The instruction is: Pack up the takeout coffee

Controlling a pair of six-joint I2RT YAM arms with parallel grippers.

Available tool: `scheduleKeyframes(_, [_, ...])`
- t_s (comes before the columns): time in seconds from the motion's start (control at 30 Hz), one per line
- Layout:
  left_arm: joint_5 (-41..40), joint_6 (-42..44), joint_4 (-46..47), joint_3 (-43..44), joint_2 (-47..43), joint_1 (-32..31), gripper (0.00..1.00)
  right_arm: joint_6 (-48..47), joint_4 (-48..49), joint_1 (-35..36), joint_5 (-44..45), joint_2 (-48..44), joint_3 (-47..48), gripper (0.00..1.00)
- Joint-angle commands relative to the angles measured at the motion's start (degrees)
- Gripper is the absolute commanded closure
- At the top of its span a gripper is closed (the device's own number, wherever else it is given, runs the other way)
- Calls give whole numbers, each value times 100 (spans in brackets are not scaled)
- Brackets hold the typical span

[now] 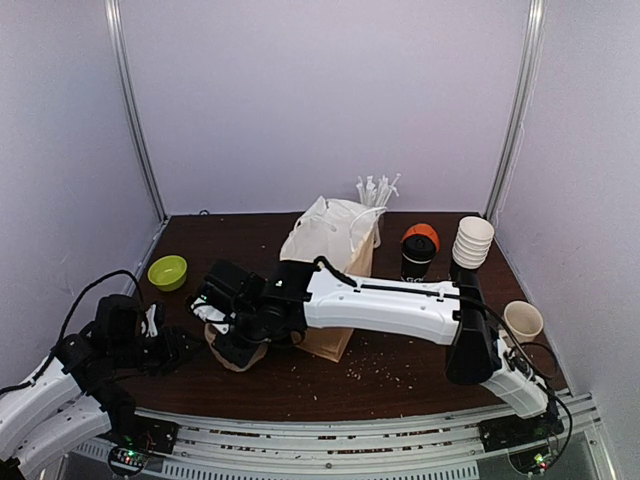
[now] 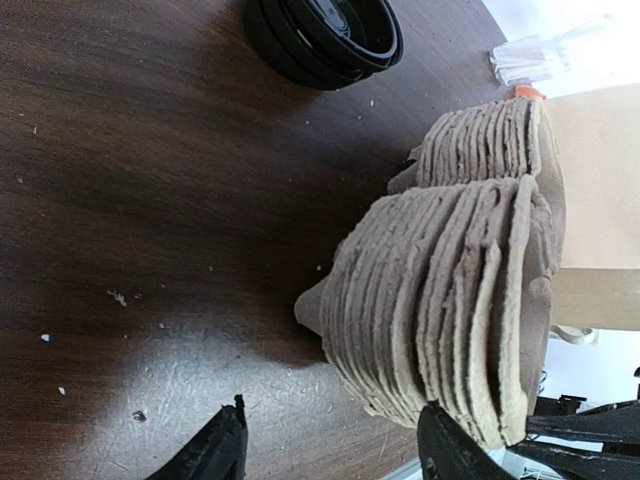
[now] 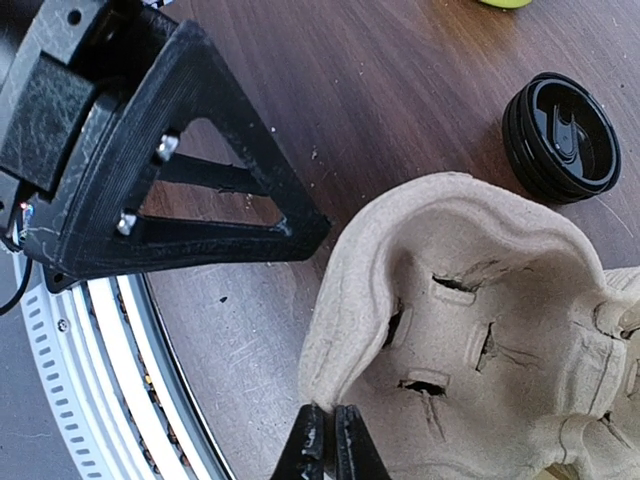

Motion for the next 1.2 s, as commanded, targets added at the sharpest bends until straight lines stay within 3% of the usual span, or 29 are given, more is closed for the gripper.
scheduleKeyframes(0.0, [-25, 94, 200, -48, 10, 41, 39, 195, 97, -26, -106, -475, 123, 100])
scheduleKeyframes(0.27, [-35, 92, 148, 37, -43, 42, 39, 282, 161, -72, -191, -562, 106, 100])
scheduleKeyframes(0.73, [-341, 71, -160, 743, -298, 42, 11, 392, 454, -104, -81, -971, 12, 100])
scheduleKeyframes(1.17, [-768, 231, -383, 1467, -279, 39, 2, 217, 599, -105, 254, -1372, -161, 100])
